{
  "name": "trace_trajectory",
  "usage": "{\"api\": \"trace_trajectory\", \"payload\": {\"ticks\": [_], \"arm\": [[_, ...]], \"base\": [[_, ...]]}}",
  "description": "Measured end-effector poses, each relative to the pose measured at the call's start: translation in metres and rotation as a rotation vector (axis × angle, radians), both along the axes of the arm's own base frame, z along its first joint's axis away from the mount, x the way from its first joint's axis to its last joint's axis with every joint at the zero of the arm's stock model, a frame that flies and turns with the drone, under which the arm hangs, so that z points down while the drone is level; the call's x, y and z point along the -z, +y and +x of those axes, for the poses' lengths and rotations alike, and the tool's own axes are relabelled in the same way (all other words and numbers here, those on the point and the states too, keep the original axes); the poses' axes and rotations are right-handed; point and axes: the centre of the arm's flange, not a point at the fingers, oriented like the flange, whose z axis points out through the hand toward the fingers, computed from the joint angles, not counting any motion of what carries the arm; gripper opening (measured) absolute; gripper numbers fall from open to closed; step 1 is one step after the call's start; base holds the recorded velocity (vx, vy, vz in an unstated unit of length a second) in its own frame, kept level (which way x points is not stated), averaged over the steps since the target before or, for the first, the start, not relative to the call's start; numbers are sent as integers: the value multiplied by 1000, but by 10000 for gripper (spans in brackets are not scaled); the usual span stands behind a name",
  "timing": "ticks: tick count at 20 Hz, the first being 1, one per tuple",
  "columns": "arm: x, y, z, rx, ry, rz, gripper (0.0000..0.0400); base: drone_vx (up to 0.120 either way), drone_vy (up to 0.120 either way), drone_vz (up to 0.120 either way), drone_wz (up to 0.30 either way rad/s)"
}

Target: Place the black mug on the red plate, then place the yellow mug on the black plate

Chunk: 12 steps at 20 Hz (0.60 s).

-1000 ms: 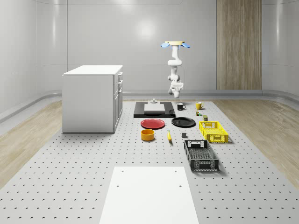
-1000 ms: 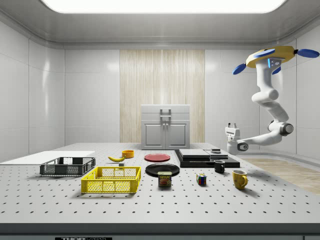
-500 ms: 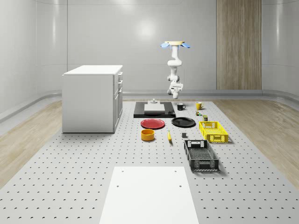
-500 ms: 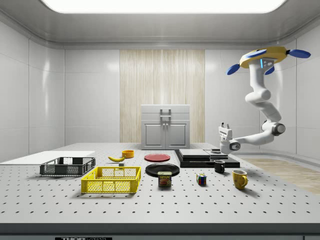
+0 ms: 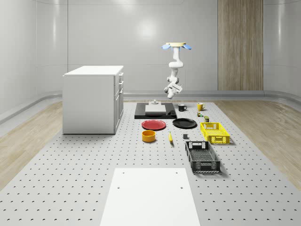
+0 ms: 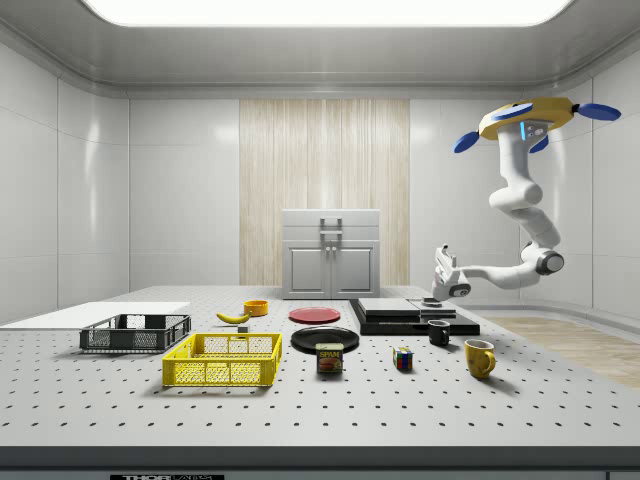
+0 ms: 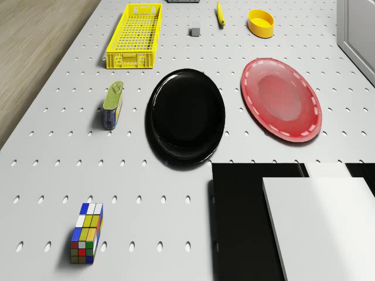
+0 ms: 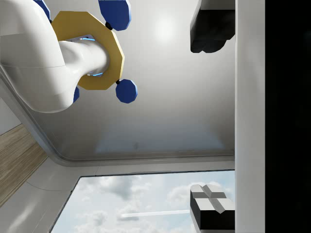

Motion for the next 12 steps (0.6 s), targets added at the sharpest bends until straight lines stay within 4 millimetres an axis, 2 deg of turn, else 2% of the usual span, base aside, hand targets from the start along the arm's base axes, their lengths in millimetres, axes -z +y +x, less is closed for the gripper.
{"api": "trace_trajectory", "payload": {"ticks": [3,6,9,12], "arm": [[30,24,1,13,-1,-387,400],[77,36,2,30,0,-883,400],[125,24,4,49,0,-1388,400],[155,-2,5,63,1,-1791,400]], "base": [[0,0,-120,0],[0,0,-120,0],[0,0,-120,0],[0,0,-120,0]]}}
